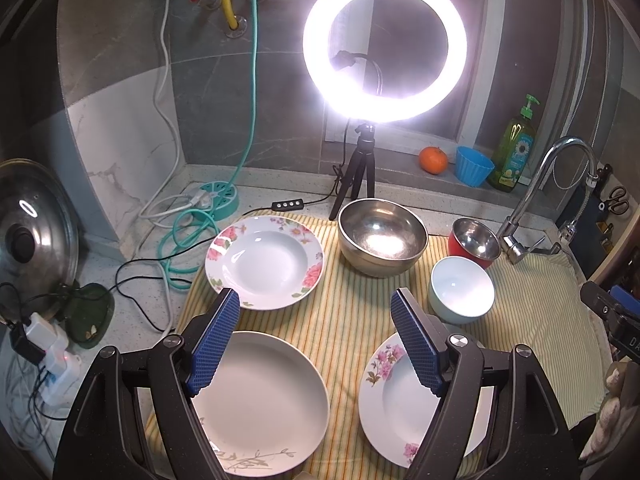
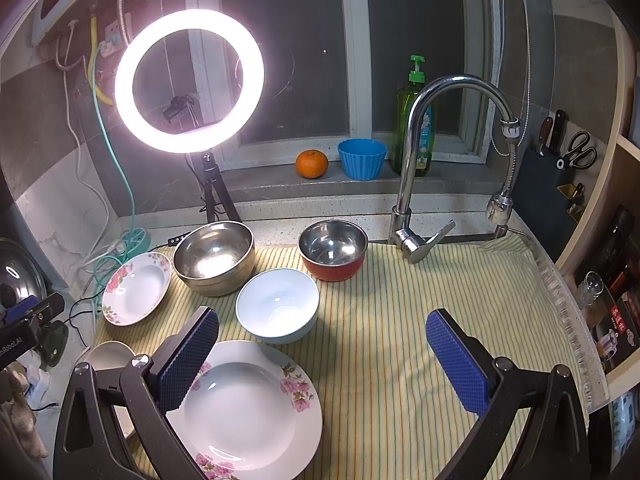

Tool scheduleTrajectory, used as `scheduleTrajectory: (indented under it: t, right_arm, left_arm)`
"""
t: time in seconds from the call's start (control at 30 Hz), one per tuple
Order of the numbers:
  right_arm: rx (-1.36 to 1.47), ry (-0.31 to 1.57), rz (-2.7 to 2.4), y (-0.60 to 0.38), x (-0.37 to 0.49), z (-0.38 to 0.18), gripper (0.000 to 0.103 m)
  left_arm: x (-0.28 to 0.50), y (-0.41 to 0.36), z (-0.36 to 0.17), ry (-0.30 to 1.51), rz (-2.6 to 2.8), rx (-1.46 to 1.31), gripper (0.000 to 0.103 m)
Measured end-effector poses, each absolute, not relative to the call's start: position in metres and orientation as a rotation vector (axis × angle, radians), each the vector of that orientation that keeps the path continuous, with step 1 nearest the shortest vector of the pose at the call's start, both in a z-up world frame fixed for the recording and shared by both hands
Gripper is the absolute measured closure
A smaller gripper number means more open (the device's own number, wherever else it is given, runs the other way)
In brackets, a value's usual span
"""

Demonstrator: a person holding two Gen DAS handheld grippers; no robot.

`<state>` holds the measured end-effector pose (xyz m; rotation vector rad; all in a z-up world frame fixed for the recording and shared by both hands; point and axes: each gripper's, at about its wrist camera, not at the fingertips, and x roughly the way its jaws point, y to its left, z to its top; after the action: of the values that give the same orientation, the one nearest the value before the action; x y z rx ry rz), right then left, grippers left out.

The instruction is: Organize plates and bowls

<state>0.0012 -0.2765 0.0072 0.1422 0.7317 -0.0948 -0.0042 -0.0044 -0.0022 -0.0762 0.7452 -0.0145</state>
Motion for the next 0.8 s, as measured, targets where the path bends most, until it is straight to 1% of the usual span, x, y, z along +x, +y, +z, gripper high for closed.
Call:
scheduleTrajectory:
  t: [0.27, 0.53, 0.8]
  right_arm:
    - [0.085, 0.713, -0.117, -0.277, 0.003, 0.002, 0.001]
    - [0.068, 0.8, -0.124, -0.281, 0.008, -0.009, 0.001]
    - [0.092, 0.811, -0.115, -0.289, 0.011, -0.025, 0.001]
  left_arm:
    - [0.0, -0.007, -0.007, 0.766, -0.024, -0.067, 0.025]
    - [0.004, -0.012, -0.016, 0.797, -0.041, -0.051, 0.025]
    - [0.008, -0.013, -0.032, 0.845, -0.054, -0.045, 0.025]
